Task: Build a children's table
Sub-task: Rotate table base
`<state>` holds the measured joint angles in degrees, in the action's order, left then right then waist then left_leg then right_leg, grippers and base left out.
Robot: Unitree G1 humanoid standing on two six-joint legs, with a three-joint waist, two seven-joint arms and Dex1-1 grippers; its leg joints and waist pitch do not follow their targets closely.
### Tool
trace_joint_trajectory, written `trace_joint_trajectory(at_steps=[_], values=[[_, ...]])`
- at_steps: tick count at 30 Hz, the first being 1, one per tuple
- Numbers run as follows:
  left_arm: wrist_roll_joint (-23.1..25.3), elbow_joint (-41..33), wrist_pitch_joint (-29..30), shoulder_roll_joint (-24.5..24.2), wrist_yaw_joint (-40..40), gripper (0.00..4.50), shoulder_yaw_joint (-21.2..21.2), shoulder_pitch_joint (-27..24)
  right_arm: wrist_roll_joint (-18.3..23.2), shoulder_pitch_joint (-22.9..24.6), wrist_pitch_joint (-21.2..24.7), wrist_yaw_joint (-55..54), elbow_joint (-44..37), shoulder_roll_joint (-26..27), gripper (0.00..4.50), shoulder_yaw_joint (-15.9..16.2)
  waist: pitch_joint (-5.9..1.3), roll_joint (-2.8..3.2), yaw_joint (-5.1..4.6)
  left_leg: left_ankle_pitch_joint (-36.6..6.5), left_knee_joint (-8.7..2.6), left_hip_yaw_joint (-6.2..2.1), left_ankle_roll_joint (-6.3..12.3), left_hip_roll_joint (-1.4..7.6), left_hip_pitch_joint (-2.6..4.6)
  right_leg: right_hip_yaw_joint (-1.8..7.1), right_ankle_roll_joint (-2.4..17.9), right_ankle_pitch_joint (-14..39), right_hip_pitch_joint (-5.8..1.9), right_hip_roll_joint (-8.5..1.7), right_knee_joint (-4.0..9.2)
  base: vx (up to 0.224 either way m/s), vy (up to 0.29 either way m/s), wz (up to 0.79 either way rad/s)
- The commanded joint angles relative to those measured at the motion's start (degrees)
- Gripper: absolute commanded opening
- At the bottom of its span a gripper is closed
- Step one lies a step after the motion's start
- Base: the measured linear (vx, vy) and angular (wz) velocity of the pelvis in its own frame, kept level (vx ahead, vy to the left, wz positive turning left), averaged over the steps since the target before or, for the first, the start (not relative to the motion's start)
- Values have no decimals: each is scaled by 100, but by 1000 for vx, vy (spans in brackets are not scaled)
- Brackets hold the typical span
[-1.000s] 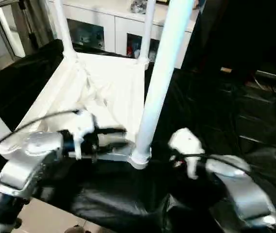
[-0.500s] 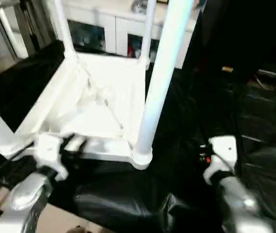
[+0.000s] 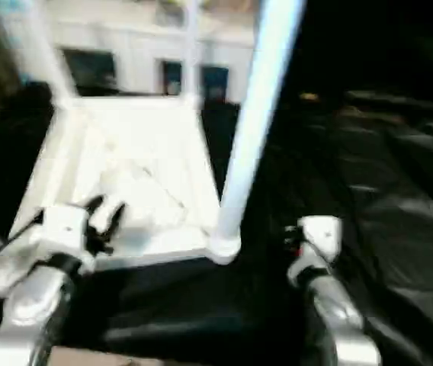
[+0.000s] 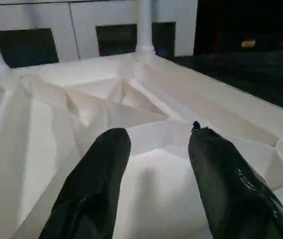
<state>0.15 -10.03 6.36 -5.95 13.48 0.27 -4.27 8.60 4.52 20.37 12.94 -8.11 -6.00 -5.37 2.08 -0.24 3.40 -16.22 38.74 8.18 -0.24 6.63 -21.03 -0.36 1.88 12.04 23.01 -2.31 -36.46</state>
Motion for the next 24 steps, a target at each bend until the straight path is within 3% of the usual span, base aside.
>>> trace_joint_trajectory(at_steps=[1,2,3,4,5,6,7,8,9,10,11,12,13,14,15,18,19,20,21,22,23,24], values=[[-42,-61,63,116,-93,234,-36,-1,-101,-202,-106,101,98,-199,314,45,-324,194,-99,1098,-963,-857,-635,1236,373,-143,-116,261,123,-222,-158,9,111,8],[-47,-71,133,132,-132,234,-13,10,-82,-276,-84,146,122,-250,314,45,-362,83,-104,2009,-783,-774,-54,1069,347,-63,-142,44,-10,-363,-9,-22,51,-3],[-41,-75,167,132,-153,234,-1,18,-72,-314,-73,166,133,-272,314,43,-362,83,-104,2009,-783,-774,-54,1069,347,-63,-142,44,-10,-363,-9,0,0,0],[-33,-74,182,122,-173,234,0,25,-61,-342,-69,177,143,-288,314,41,-346,-40,10,1766,-550,-324,29,547,58,94,338,-1018,-300,-650,342,-53,4,-3],[-24,-70,169,98,-170,234,-2,34,-37,-371,-41,195,134,-303,314,33,-352,-212,44,1434,-551,-202,104,367,-109,139,352,-1378,-466,-772,367,-76,-45,1],[-13,-91,202,42,-142,234,-18,44,-40,-436,-6,211,131,-347,314,31,-274,-218,222,304,-617,-173,195,479,-46,225,451,-926,-408,-983,501,-113,-84,-1],[-13,-91,202,42,-142,234,-18,44,-40,-436,-6,211,131,-347,314,31,-222,-216,223,-81,-668,-180,196,502,-24,210,508,-379,-401,-964,543,-81,-73,-2],[33,-118,254,-6,-152,234,-44,53,-6,-483,16,237,137,-361,314,37,-186,-177,257,-623,-797,-201,140,585,13,142,603,846,-406,-881,601,-75,-73,-1],[33,-118,254,-6,-152,234,-44,53,-6,-483,16,237,137,-361,314,37,-160,-154,266,-920,-844,-214,93,628,51,131,628,1318,-348,-823,620,-74,-55,2],[35,-153,347,-50,-114,234,-56,68,-16,-528,41,244,150,-372,314,87,-116,-171,246,-1524,-920,-242,-112,698,86,120,640,1991,-286,-757,641,-74,-55,2],[-3,-146,335,-155,123,234,-179,134,1,-581,32,286,204,-389,314,110,-116,-162,246,-1601,-937,-252,-172,697,75,118,625,2043,-296,-758,631,-65,-35,-2],[-21,-144,331,-193,210,234,-227,160,10,-601,26,301,227,-399,314,118,-75,-247,270,-1622,-963,-253,-162,684,59,131,545,2245,-284,-783,640,-59,-35,0],[-181,-131,327,-292,577,234,-398,258,-18,-672,-42,330,367,-452,314,142,-39,-260,304,-1698,-960,-230,-186,675,115,163,489,2475,-214,-806,694,-59,-35,0],[-425,-95,483,-381,1014,234,-556,378,-73,-716,-160,374,502,-516,314,162,-39,-291,309,-1678,-965,-228,-197,676,126,161,480,2507,-220,-808,698,-52,-35,2],[-442,-92,500,-388,1045,234,-567,387,-75,-718,-169,379,511,-520,314,163,-42,-266,336,-1630,-973,-239,-230,678,124,158,486,2491,-225,-823,683,0,0,0],[-610,84,1002,-641,1856,261,-1067,726,-77,-754,-290,523,693,-752,314,61,-44,-137,391,-1731,-1014,-222,-460,686,177,159,554,1762,-196,-754,606,0,0,0],[-627,180,1002,-664,2054,268,-1189,871,-55,-773,-308,542,706,-819,314,-24,-64,-178,364,-1507,-1019,-211,-452,684,127,154,617,1376,-265,-753,576,0,0,0],[-621,486,933,-573,2226,271,-1306,1180,21,-815,-328,651,722,-964,314,-169,-119,12,394,-1325,-1001,-229,-473,682,128,148,664,1067,-291,-761,512,0,0,0],[-621,486,933,-573,2226,280,-1306,1180,21,-815,-328,651,722,-964,314,-169,-130,-85,356,-1108,-986,-184,-393,685,109,140,706,633,-326,-742,517,0,0,0],[-328,953,595,-478,2162,295,-1388,1516,153,-765,-308,939,567,-1141,314,-223,-155,-99,357,-815,-937,-154,-239,654,75,142,796,205,-363,-738,482,0,0,0],[-222,1051,492,-472,2150,307,-1451,1598,195,-715,-292,1041,479,-1220,314,-243,-173,-101,370,-646,-904,-140,-135,650,73,148,842,13,-380,-760,458,0,0,0],[-270,1093,545,-499,2270,313,-1494,1678,232,-692,-232,1108,393,-1285,314,-248,-209,-23,357,-314,-862,-143,27,656,35,144,920,-377,-417,-785,431,0,0,0]])
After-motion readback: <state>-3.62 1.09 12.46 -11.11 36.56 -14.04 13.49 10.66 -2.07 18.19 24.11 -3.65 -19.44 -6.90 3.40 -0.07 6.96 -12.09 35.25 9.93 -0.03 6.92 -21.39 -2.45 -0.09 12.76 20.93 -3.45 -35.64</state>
